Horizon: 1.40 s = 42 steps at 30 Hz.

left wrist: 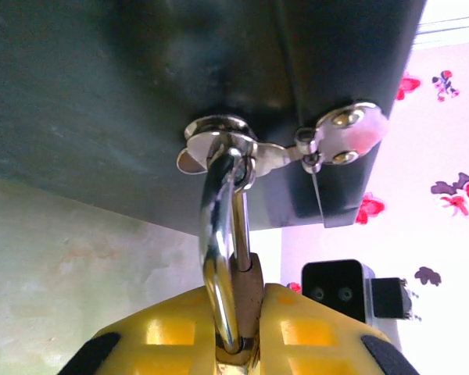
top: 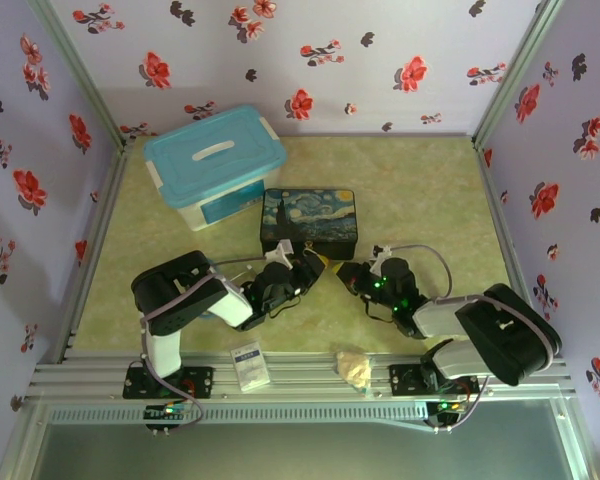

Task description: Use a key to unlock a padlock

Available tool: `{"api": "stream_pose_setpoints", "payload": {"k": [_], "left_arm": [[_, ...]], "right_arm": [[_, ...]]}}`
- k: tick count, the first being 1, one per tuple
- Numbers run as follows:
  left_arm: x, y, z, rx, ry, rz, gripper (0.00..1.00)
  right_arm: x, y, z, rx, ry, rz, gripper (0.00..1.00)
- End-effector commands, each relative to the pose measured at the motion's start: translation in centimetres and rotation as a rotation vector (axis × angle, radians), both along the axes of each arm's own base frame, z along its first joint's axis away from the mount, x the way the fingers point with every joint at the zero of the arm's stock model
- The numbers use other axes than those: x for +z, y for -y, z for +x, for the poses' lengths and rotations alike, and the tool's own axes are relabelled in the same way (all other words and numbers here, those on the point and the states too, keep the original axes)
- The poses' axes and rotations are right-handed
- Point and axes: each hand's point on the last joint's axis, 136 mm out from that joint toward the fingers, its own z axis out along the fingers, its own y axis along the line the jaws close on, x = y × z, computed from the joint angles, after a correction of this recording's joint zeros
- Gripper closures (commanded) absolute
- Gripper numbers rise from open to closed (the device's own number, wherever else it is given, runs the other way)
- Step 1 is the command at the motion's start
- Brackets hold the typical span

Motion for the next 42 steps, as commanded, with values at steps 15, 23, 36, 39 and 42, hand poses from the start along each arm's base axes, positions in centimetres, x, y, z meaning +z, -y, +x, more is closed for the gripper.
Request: {"api": "stream_pose_setpoints", "payload": {"k": [15, 23, 36, 39, 42], "left_arm": [[3.3, 2.8, -1.2, -0.094, 0.048, -0.098, 1.00], [2.1, 3.3, -1.3, -0.099, 0.029, -0.090, 1.00], [2.4, 3.7, -1.6, -0.108, 0.036, -0.099, 1.00], [2.6, 4.0, -1.7, -0.109, 0.034, -0.110, 1.00], [2.6, 4.0, -1.8, -0.101, 0.043, -0.103, 1.00]], "right_arm": [[3.1, 1.4, -0.1, 0.107, 0.069, -0.108, 1.00], [3.6, 0.7, 0.0, -0.008, 0.019, 0.032, 1.00], [3.7, 0.2, 1.1, -0.034, 0.007, 0.010, 1.00], [5.0, 0.6, 1.0, -0.040, 0.049, 0.018, 1.00], [4.7, 0.8, 1.0, -0.023, 0.021, 0.016, 1.00]]}}
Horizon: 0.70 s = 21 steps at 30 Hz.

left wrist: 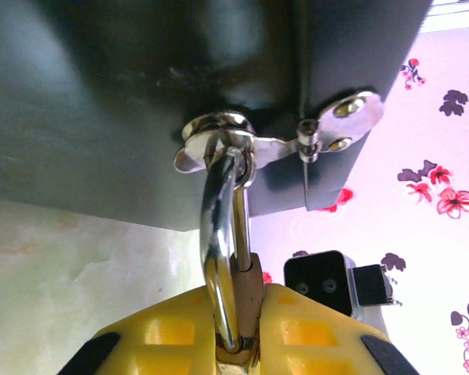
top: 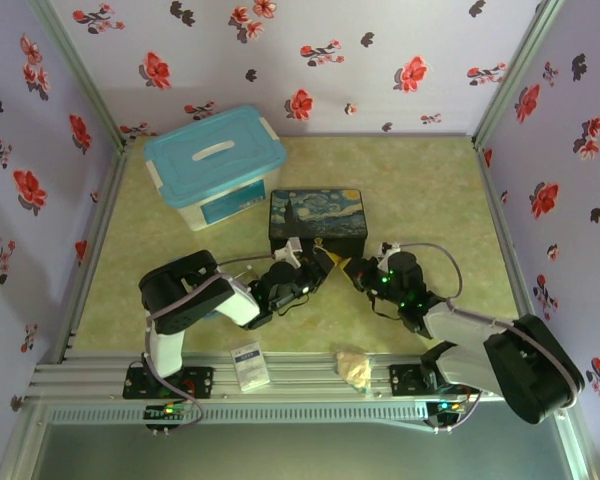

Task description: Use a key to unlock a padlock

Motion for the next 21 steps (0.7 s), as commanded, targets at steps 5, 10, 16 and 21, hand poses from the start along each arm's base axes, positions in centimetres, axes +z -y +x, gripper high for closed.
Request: {"api": "stream_pose_setpoints", "payload": {"k": [5, 10, 16, 21], "left_arm": [[0.8, 1.4, -1.7, -0.066, 0.043, -0.010, 1.00], [-0.1, 0.6, -1.6, -0.045, 0.052, 0.029, 0.96], [-0.7, 0.2, -1.0, -0.021, 0.073, 0.061, 1.00], [-0.5, 0.1, -1.2, -0.023, 0.060, 0.044, 1.00]], "right_arm": [[1.7, -0.9, 0.7, 0.079, 0.082, -0.057, 1.00], [1.9, -1.3, 0.5, 0.097, 0.095, -0.075, 1.00], [1.0, -2.8, -0.8, 0.126, 0.096, -0.142, 1.00], [0.5, -2.4, -0.8, 0.132, 0.125, -0.182, 0.87]]}}
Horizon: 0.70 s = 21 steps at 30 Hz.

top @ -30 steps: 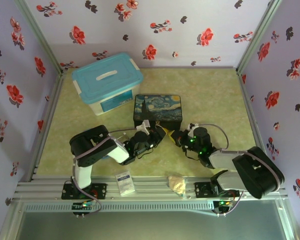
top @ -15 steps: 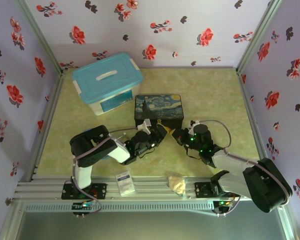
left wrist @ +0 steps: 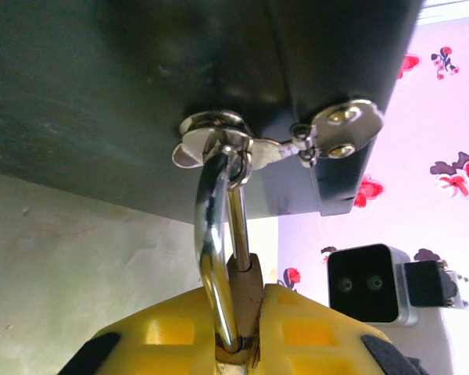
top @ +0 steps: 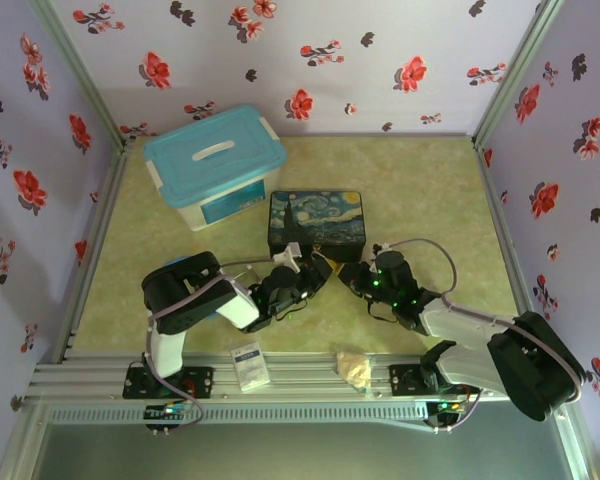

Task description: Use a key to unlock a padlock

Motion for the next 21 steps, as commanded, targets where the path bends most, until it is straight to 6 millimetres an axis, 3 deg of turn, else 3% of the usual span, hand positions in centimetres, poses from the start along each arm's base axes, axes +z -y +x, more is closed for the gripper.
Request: {"api": "stream_pose_setpoints", "payload": {"k": [1, 5, 9, 12, 14, 17, 21], "left_arm": [[1.4, 0.6, -0.7, -0.029, 0.056, -0.027, 1.00], [2.0, 0.3, -0.9, -0.029, 0.054, -0.041, 1.00], [2.0, 0.6, -1.1, -0.038, 0.044, -0.061, 1.00], [1.8, 0.9, -1.2, -0.048, 0.038, -0.061, 1.00], [1.5, 0.7, -1.2, -0.040, 0.039, -0.052, 1.00], [0.7, -0.3, -0.7, -0.007, 0.049, -0.015, 1.00], [-0.2, -1.0, -0.3, 0.005, 0.041, 0.011, 1.00]], "right_arm": [[2.5, -1.2, 0.4, 0.063, 0.104, 0.016, 0.87], [3.7, -0.6, 1.3, 0.033, 0.136, 0.075, 0.94], [3.8, -1.5, 1.7, 0.050, 0.124, 0.124, 1.00], [4.0, -2.1, 2.1, 0.060, 0.124, 0.159, 0.98], [3.6, -2.2, 2.1, 0.067, 0.115, 0.142, 0.88], [2.0, -0.9, 1.5, 0.088, 0.101, -0.016, 0.75], [-0.5, 4.3, -0.1, 0.093, 0.067, -0.447, 0.66]]}}
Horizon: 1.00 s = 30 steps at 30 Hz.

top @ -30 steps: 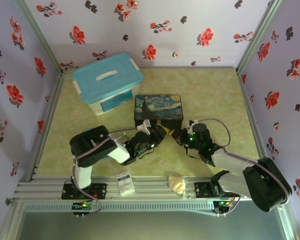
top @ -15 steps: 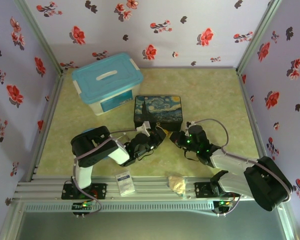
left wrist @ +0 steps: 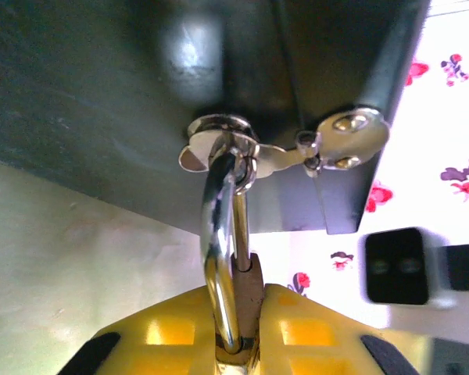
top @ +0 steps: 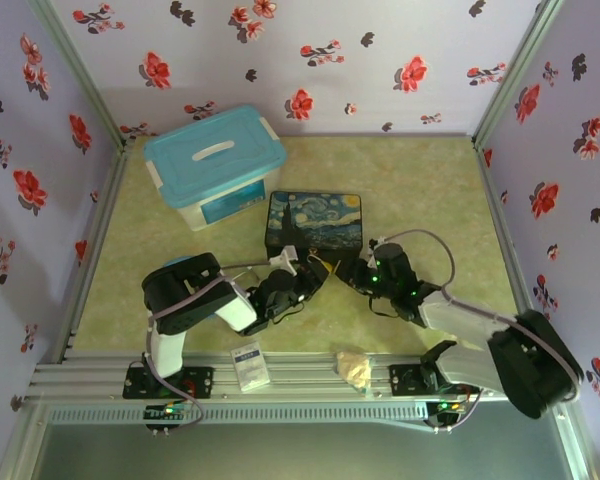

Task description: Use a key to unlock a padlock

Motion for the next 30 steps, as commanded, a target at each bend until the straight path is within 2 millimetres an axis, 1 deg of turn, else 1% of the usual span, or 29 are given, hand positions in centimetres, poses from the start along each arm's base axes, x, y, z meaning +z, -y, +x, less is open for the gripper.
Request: {"api": "stream_pose_setpoints", "payload": {"k": [1, 3, 4, 5, 7, 10, 13, 15, 17, 19, 21, 23, 25, 28, 30], "left_arm": [[0.5, 0.0, 0.0, -0.014, 0.043, -0.009, 1.00], [0.3, -0.2, 0.0, -0.012, 0.038, -0.006, 1.00], [0.2, -0.2, 0.1, -0.012, 0.036, -0.005, 1.00], [0.2, -0.2, 0.0, -0.015, 0.033, -0.006, 1.00], [0.4, -0.2, 0.0, -0.021, 0.029, -0.014, 1.00], [0.3, -0.4, -0.2, -0.022, 0.017, -0.017, 1.00], [-0.1, -0.7, -0.3, -0.018, 0.005, -0.010, 1.00], [-0.3, -0.9, -0.4, -0.016, -0.003, -0.010, 1.00], [-0.2, -0.9, -0.5, -0.021, -0.005, -0.011, 1.00], [0.0, -1.0, -0.6, -0.025, -0.004, -0.014, 1.00], [0.3, -1.1, -0.6, -0.026, -0.003, -0.016, 1.00], [0.5, -1.1, -0.7, -0.029, -0.003, -0.018, 1.00], [0.8, -1.0, -0.8, -0.038, -0.002, -0.025, 1.00], [0.6, -1.2, -1.4, -0.058, -0.013, -0.023, 1.00], [0.2, -1.7, -1.7, -0.057, -0.022, -0.017, 1.00]], "right_arm": [[-1.1, 4.4, -1.0, 0.023, 0.030, -0.351, 0.66], [-1.1, 4.9, -1.3, 0.056, 0.048, -0.395, 0.67], [-0.9, 4.5, -1.4, 0.095, 0.064, -0.397, 0.68], [-0.6, 3.5, -1.6, 0.165, 0.103, -0.388, 0.68], [-0.4, 2.7, -1.9, 0.232, 0.181, -0.438, 0.65], [-0.1, 2.0, -2.1, 0.303, 0.342, -0.579, 0.66], [0.6, 0.6, -2.5, 0.390, 0.534, -0.674, 0.66], [1.3, -0.3, -2.9, 0.434, 0.693, -0.701, 0.61], [1.8, -0.8, -3.5, 0.469, 0.846, -0.700, 0.61], [1.9, -0.4, -3.8, 0.472, 0.945, -0.711, 0.58], [2.3, 0.1, -3.9, 0.452, 0.991, -0.709, 0.55], [2.4, -0.2, -4.3, 0.479, 1.018, -0.703, 0.57], [2.3, 0.0, -4.0, 0.464, 1.017, -0.721, 0.59], [1.8, -0.5, -3.9, 0.481, 1.018, -0.745, 0.61], [1.2, -1.1, -4.1, 0.513, 1.023, -0.773, 0.60]]}}
